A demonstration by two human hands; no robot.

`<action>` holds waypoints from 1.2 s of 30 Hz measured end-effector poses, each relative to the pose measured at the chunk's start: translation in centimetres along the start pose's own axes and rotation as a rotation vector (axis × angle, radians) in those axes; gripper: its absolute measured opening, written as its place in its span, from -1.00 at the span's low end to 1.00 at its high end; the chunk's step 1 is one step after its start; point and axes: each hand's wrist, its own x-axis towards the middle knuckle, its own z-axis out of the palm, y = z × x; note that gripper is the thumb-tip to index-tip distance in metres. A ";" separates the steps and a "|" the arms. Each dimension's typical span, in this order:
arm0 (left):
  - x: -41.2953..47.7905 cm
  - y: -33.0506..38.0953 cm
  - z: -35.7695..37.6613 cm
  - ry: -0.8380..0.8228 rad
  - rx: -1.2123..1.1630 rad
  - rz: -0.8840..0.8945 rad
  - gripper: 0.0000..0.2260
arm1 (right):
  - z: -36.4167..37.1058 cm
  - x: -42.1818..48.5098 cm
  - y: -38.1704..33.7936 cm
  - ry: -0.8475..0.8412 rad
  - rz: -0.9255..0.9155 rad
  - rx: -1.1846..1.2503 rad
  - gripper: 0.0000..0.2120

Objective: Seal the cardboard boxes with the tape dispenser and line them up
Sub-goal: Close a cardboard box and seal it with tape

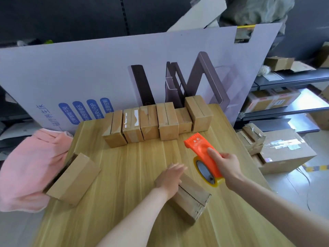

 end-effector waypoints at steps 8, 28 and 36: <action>1.6 0.6 0.5 -0.062 0.313 -0.230 -0.60 | -4.4 -0.1 -4.0 0.122 -0.119 0.050 -0.48; -0.5 10.7 -29.3 0.316 -1.157 0.110 -0.64 | -7.5 -5.7 -17.4 0.050 -0.767 -0.079 -0.78; -3.8 13.7 -35.7 0.436 -1.182 0.270 -0.76 | -10.4 -8.8 -24.0 0.093 -1.035 -0.081 -0.83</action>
